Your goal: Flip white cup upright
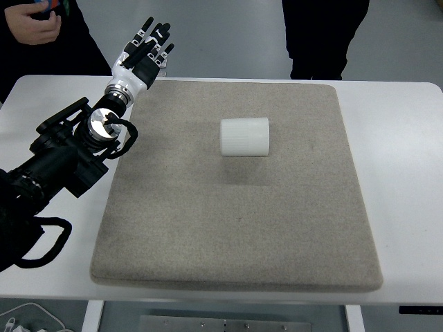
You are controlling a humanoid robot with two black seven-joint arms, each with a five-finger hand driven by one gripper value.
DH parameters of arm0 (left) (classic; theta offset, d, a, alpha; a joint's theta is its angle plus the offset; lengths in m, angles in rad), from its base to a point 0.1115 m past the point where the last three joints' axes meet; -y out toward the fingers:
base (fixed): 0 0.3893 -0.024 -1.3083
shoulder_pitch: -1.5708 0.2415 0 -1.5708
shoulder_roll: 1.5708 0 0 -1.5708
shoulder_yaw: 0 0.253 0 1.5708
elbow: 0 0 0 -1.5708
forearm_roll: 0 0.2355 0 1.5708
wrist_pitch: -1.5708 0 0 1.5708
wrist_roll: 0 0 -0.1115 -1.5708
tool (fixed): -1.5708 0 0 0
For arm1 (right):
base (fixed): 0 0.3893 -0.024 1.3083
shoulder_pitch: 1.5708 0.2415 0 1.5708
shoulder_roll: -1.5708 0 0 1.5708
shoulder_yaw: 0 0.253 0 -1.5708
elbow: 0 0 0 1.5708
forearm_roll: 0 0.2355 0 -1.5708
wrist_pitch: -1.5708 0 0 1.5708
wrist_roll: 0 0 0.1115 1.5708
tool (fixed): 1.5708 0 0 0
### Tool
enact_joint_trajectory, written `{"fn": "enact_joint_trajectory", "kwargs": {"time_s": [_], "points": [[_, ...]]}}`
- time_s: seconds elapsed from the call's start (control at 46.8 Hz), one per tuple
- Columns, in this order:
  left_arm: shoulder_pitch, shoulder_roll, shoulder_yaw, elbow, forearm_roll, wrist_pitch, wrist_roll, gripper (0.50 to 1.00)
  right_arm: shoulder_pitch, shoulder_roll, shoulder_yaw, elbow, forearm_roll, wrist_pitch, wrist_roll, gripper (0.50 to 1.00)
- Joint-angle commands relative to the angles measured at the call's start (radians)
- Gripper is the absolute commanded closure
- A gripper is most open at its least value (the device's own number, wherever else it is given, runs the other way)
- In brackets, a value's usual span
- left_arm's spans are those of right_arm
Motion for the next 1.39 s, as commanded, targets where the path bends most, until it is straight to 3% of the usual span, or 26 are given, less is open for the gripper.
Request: {"fn": "enact_joint_trajectory", "kwargs": {"time_s": [0.0, 0.513, 0.834, 1.027, 1.369], "points": [[0.002, 0.000, 0.002, -0.001, 0.000, 0.000, 0.000, 0.506, 0.000, 0.000, 0.000, 0.000, 0.000, 0.000, 0.000, 0.570], [-0.012, 0.023, -0.001, 0.002, -0.005, 0.002, 0.006, 0.506, 0.001, 0.000, 0.000, 0.000, 0.000, 0.000, 0.000, 0.570], [-0.017, 0.035, 0.002, 0.005, 0.009, -0.037, 0.012, 0.506, 0.000, 0.000, 0.000, 0.000, 0.000, 0.000, 0.000, 0.570], [-0.025, 0.022, 0.022, -0.007, 0.219, -0.041, 0.011, 0.506, 0.000, 0.000, 0.000, 0.000, 0.000, 0.000, 0.001, 0.570], [-0.043, 0.035, 0.061, -0.144, 0.462, -0.026, 0.015, 0.508, 0.000, 0.000, 0.000, 0.002, 0.000, 0.000, 0.000, 0.570]]}}
